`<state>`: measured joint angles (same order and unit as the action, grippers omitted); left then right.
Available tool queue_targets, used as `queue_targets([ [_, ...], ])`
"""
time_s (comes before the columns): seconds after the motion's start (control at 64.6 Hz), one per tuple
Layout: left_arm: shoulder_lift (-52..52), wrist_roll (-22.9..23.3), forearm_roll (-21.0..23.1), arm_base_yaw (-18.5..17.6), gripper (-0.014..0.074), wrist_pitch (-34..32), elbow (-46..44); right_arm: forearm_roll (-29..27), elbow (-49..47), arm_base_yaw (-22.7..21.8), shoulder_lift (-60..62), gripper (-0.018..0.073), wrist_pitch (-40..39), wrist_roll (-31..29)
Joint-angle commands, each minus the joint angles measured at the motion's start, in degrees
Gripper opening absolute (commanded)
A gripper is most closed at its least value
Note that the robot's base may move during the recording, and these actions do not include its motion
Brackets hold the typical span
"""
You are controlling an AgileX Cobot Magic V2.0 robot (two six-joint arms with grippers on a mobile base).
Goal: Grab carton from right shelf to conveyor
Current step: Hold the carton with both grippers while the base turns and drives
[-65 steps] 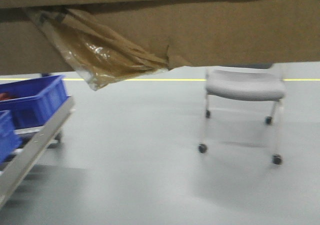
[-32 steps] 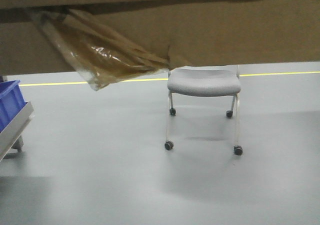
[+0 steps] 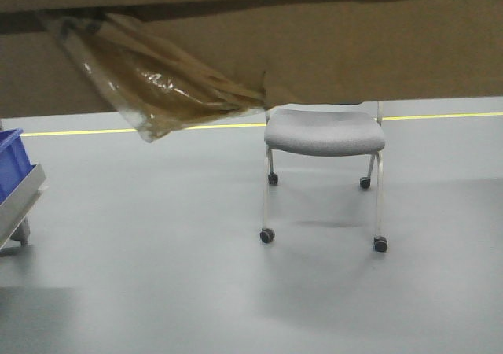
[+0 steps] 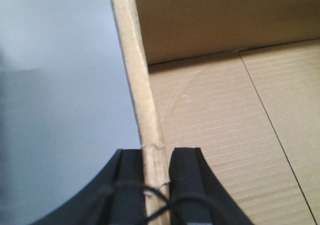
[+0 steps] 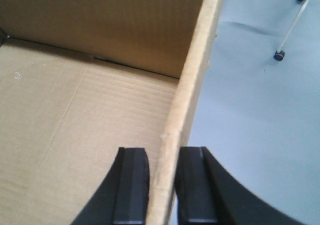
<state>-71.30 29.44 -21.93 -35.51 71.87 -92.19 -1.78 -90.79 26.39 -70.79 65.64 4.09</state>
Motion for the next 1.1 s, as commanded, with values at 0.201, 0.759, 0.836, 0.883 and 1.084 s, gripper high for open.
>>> queue_targets([
  [0.201,0.67,-0.53,1.28,-0.69,-0.0010,-1.91,-0.06,-0.50,-0.09,0.26,0.59,-0.0068,-3.16,-0.81],
  [0.759,0.67,-0.53,1.17,-0.69,-0.0010,-1.91,-0.06,-0.50,-0.09,0.26,0.59,-0.0068,-3.16,-0.81],
  [0.836,0.67,-0.53,1.17,-0.69,-0.0010,-1.91,-0.06,-0.50,-0.09,0.26,0.59,-0.0068,-3.16,-0.81],
  [0.883,0.67,-0.53,1.04,-0.69,-0.0010,-1.91,-0.06,-0.50,-0.09,0.26,0.59,-0.0068,-3.16,-0.81],
  [1.084,0.67,-0.53,0.33,-0.69,-0.0010,-1.91,-0.06,-0.50,-0.09,0.26,0.59,-0.0068,-3.16,-0.81],
])
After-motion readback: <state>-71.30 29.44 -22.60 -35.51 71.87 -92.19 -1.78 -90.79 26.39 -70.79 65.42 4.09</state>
